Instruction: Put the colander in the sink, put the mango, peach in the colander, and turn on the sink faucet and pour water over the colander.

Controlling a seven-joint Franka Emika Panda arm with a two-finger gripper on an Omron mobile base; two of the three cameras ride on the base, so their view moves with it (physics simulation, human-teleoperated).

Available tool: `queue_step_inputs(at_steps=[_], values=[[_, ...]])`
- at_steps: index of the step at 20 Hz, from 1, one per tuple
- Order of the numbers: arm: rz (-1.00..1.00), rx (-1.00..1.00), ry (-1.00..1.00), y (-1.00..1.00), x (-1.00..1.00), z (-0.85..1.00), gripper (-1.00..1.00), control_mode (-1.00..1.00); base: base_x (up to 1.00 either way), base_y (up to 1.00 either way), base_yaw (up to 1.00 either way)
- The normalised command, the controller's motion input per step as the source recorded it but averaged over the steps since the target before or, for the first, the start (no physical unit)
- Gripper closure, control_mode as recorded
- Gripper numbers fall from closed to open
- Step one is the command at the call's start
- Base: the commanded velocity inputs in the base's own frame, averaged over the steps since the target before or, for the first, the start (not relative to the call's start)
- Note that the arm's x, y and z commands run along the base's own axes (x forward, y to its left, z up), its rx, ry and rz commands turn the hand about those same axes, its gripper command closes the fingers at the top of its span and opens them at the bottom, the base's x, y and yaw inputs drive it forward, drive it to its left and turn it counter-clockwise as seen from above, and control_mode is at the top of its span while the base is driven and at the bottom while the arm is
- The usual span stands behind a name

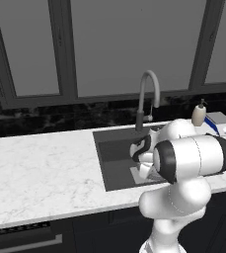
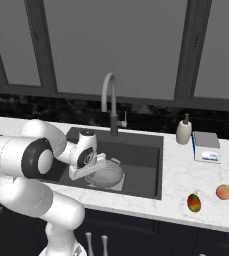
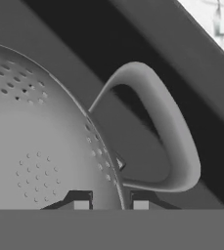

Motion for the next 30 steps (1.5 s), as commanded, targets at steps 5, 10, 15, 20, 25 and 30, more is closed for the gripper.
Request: queue_step_inputs(at_steps=[5,10,15,20,25,30], values=[[-0.03,-0.01,0.00,0.00,0.19,-0.04,1.00,-1.00,0.00,0.00,0.00],[-0.04,0.00,0.03,0.00,0.16,-0.05,1.00,-1.00,0.00,0.00,0.00],[-0.06,0.00,0.05,0.03,0.00,-0.06,1.00,-1.00,0.00,0.00,0.00],[-0.08,-0.01,0.07,0.00,0.02,-0.04,1.00,-1.00,0.00,0.00,0.00],[-0.06,-0.01,0.04,0.01,0.20,-0.09,1.00,-1.00,0.00,0.00,0.00],[-0.04,-0.01,0.01,0.06,0.23,-0.11,1.00,-1.00,0.00,0.00,0.00]])
